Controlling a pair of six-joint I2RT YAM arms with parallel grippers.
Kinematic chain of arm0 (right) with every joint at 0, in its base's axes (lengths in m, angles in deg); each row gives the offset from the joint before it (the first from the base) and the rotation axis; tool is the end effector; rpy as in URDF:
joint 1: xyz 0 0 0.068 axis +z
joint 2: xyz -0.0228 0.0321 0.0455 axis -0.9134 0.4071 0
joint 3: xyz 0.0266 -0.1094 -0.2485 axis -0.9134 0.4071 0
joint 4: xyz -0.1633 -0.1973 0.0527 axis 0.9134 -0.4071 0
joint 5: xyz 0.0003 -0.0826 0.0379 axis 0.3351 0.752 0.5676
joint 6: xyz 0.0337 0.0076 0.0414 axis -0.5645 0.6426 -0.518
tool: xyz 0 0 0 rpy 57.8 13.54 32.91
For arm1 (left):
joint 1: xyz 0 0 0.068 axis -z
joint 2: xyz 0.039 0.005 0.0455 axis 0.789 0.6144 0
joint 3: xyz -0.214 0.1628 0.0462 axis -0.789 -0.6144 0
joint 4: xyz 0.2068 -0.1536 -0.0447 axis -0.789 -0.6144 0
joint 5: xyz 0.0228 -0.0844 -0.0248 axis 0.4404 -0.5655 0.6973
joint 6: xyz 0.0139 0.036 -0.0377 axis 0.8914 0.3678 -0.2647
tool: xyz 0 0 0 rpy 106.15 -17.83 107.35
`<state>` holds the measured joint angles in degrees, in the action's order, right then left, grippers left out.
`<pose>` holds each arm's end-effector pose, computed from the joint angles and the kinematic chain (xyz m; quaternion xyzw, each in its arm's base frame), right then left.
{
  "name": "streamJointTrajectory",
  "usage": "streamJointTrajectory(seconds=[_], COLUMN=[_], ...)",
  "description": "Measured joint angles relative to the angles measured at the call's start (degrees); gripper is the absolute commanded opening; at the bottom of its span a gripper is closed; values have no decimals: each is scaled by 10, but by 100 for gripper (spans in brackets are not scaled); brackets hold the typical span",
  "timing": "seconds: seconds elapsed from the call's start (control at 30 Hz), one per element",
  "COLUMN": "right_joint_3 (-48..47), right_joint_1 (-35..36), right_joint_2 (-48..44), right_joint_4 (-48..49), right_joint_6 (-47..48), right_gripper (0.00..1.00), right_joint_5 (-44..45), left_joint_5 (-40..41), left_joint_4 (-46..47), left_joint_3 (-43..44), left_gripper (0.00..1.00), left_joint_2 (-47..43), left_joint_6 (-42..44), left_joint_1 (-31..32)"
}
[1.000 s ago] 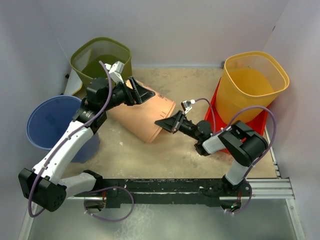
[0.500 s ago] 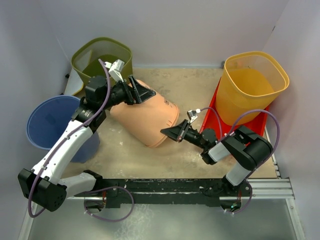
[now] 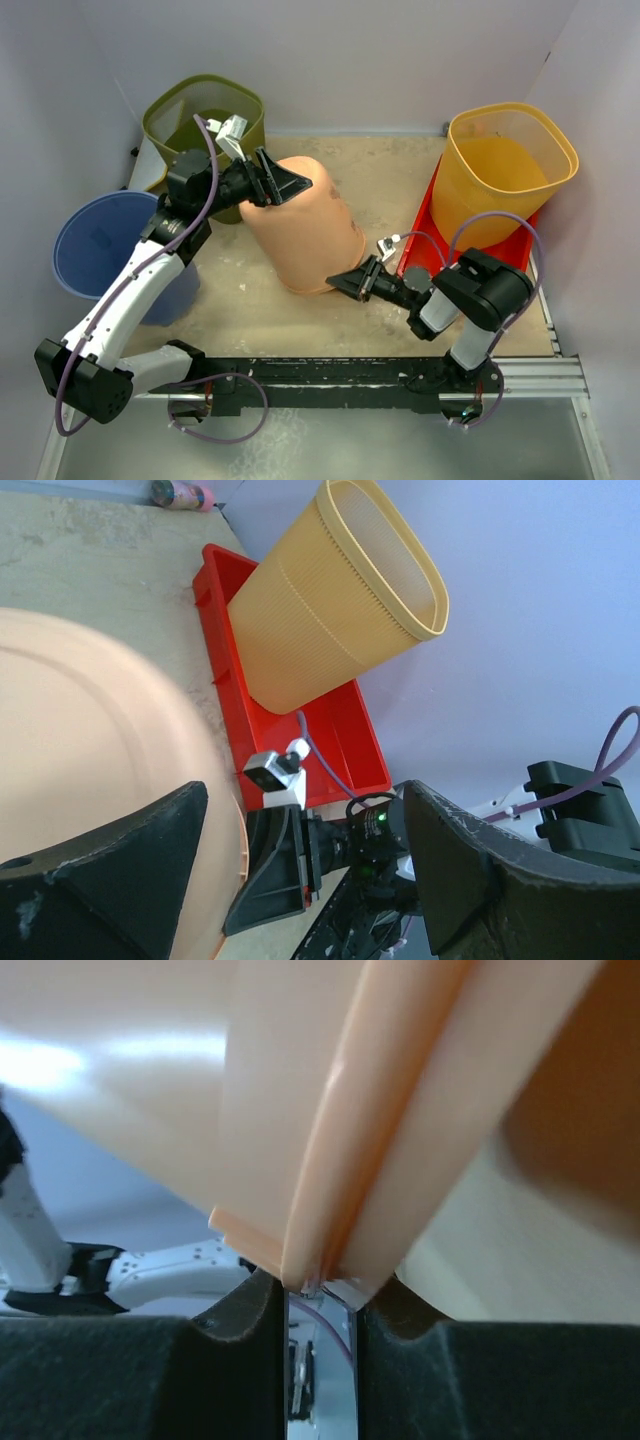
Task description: Turn the large container upside down
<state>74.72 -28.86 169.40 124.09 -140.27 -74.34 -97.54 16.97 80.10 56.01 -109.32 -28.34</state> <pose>0.1737 0.1491 0.1377 0.1211 0.6699 0.6916 0.2414 0.2333 -0.1217 0.4067 0.0398 0.7310 -0.5213 0.4386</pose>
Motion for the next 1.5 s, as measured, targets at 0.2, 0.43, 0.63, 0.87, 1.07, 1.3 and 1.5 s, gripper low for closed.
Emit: streamJointTrajectory(seconds=[0.2,0.43,0.63,0.87,1.07,1.3,1.5], right_joint_3=[37,39,39,26,-6,-102,-232], right_joint_1=[6,3,3,5,13,15,6], right_joint_2=[54,48,44,27,-85,-135,-45], right_joint_4=[-10,-24,-22,-26,-139,-302,-360], right_joint_6=[-4,-7,-8,1,52,119,139], right_gripper=[35,54,58,63,71,72,72], right_joint_5=[1,2,2,5,17,36,68], left_joint_5=[0,1,16,47,64,67,64], left_joint_4=[-5,-17,-94,-186,-214,-216,-200], left_joint_3=[0,-1,-1,12,12,12,0], left_gripper=[77,77,77,77,77,77,77], left_joint_2=[0,-2,-14,-25,-33,-33,-39], left_joint_6=[0,7,63,131,154,156,149], left_joint_1=[0,0,0,0,0,0,0])
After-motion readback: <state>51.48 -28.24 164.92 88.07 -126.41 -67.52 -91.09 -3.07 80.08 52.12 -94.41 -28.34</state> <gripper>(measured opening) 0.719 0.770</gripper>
